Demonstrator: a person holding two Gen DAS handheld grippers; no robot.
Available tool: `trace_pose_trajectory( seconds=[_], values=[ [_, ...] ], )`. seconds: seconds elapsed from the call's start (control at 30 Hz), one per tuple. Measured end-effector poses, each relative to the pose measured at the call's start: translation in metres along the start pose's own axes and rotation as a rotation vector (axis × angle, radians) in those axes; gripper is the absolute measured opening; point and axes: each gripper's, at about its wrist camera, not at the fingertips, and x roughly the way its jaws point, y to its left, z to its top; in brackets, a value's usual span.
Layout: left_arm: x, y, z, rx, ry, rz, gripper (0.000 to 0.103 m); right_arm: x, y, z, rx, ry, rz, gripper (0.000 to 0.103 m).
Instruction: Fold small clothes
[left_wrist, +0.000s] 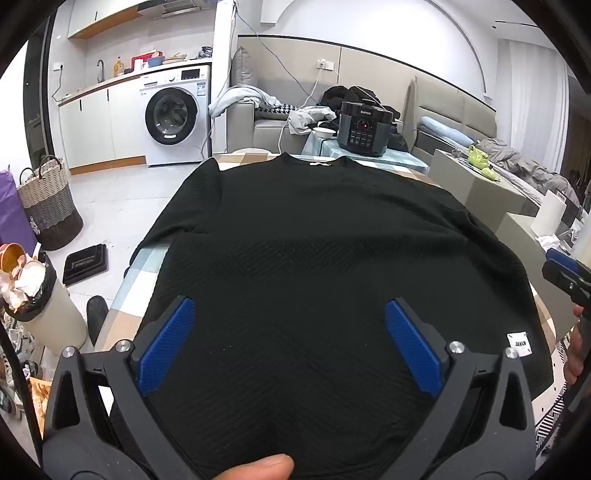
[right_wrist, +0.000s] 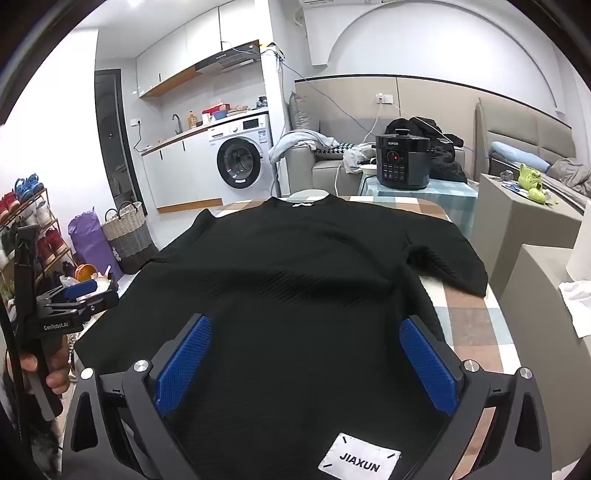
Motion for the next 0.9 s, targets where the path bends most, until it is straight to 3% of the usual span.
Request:
trace_pose_trajectory(
  seconds=[0.9],
  values=[
    [-0.0032,0.0078,0.0020,-0.004,-0.009,-0.001,0.102,-0.0041,0.0047,0.0002,-0.011,-0.017,-0.015,0.103]
  ],
)
